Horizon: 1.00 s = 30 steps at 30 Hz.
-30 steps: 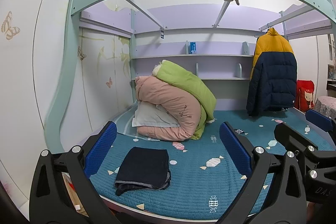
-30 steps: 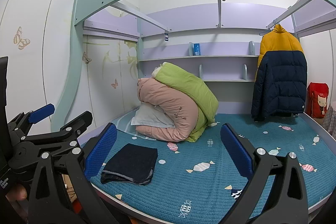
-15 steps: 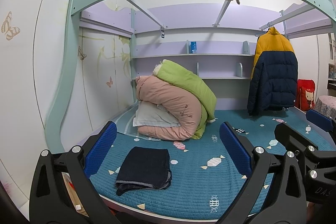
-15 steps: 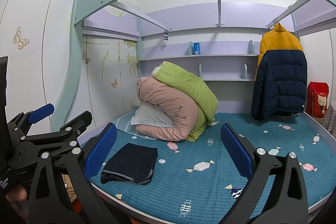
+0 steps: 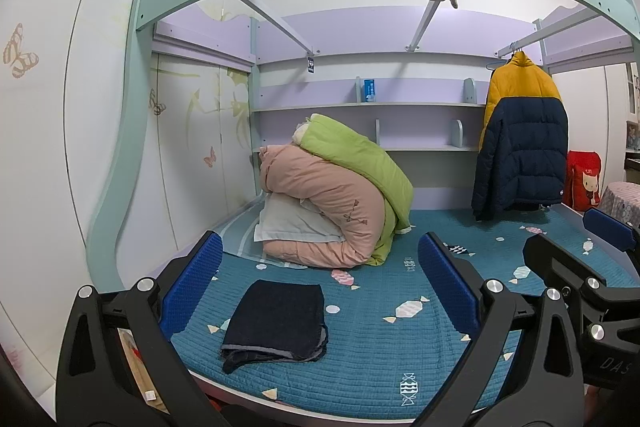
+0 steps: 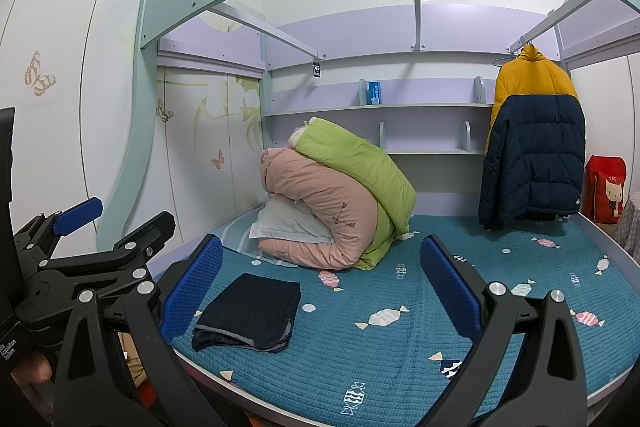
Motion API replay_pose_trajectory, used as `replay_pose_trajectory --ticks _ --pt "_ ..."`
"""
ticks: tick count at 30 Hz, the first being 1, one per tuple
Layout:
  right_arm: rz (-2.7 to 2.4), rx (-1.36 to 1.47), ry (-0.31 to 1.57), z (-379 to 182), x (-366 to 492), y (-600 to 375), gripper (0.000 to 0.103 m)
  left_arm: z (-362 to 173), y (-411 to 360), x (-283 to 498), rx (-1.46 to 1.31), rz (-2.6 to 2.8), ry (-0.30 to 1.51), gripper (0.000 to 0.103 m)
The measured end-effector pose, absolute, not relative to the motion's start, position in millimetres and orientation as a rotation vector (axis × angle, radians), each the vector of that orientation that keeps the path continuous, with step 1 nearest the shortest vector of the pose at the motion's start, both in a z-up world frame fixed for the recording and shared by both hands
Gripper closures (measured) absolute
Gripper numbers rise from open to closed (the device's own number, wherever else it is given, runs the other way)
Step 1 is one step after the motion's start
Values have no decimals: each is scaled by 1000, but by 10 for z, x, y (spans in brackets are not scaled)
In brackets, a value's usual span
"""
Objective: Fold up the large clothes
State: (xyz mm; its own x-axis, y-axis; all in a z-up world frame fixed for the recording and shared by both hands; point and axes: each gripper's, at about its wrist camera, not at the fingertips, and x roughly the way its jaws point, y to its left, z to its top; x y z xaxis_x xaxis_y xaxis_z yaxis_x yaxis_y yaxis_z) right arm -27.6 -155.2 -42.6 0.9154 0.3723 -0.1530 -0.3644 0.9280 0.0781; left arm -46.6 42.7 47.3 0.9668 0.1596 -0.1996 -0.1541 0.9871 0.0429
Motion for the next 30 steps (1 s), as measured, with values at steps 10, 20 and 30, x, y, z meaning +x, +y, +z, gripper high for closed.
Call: replay_pose_trajectory --ticks 10,20,30 --pt "379 49 168 -424 -275 -1548 7 473 436 -463 28 161 204 5" --pt "379 49 170 -424 -271 -1555 7 471 442 -457 29 161 204 5" --pt "379 50 172 -424 -274 -1555 7 470 450 -458 30 159 205 5"
